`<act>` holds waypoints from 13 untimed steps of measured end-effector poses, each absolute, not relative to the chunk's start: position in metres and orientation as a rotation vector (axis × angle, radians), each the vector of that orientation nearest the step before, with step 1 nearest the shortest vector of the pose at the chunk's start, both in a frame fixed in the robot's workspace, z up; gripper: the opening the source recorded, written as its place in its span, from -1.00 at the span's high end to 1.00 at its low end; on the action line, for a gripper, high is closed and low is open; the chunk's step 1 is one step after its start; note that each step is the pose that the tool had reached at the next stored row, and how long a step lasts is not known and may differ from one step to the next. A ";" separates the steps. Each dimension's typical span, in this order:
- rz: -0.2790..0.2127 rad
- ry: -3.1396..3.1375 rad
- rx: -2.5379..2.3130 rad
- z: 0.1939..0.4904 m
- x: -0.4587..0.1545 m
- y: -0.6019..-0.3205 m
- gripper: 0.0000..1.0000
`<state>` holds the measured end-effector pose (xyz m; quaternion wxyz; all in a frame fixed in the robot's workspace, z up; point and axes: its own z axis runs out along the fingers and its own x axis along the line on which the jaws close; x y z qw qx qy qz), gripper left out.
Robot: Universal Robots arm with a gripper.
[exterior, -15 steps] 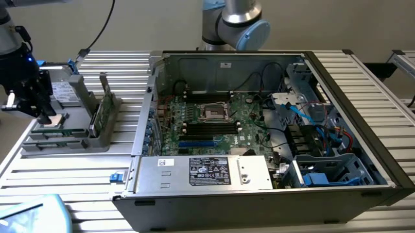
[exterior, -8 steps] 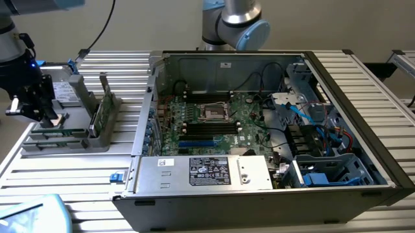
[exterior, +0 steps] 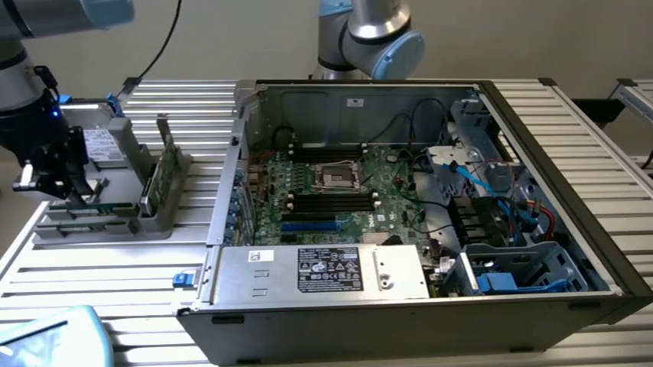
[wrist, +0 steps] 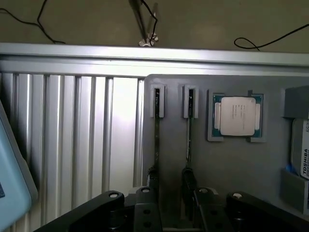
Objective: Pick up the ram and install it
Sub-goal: 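Pick up the ram and move it above insertion slot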
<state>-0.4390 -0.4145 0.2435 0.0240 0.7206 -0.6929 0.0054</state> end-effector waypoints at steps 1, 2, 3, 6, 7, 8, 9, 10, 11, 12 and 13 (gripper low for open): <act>0.016 -2.145 2.230 0.242 -0.440 -0.416 0.34; 0.016 -2.145 2.231 0.241 -0.440 -0.419 0.34; 0.014 -2.146 2.232 0.240 -0.441 -0.422 0.34; 0.009 -2.148 2.234 0.236 -0.441 -0.428 0.34; 0.008 -2.149 2.235 0.235 -0.441 -0.428 0.34; 0.007 -2.150 2.236 0.233 -0.441 -0.428 0.34; 0.005 -2.151 2.237 0.232 -0.441 -0.428 0.34; 0.004 -2.152 2.238 0.230 -0.441 -0.428 0.34; 0.003 -2.153 2.239 0.228 -0.441 -0.429 0.34; 0.002 -2.153 2.240 0.227 -0.441 -0.429 0.34; 0.002 -2.153 2.240 0.225 -0.441 -0.430 0.34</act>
